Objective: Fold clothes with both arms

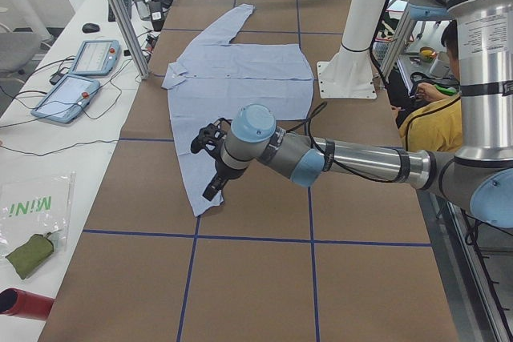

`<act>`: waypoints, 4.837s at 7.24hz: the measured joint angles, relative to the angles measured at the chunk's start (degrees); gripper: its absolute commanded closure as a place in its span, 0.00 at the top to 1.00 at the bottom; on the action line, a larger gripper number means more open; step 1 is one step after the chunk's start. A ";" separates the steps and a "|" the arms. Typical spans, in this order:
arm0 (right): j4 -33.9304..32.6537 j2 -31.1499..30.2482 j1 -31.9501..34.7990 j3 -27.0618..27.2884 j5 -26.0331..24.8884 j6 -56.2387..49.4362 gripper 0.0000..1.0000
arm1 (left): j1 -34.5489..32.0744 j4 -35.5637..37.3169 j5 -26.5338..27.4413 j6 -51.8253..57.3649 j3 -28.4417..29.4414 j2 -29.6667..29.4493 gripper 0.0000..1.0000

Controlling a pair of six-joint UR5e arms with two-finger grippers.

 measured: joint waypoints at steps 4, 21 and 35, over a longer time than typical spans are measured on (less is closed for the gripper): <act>5.94 1.98 -5.32 -1.74 -0.93 15.76 1.00 | 0.02 -2.33 -0.27 -0.27 2.14 -1.98 1.00; 49.09 1.75 -41.50 -23.52 -38.48 71.23 0.16 | 0.09 -2.47 -0.31 -0.16 2.38 -1.99 1.00; 40.94 44.90 -46.46 -24.43 -46.81 71.44 0.00 | 0.00 -7.42 -0.40 -0.36 5.28 -1.84 1.00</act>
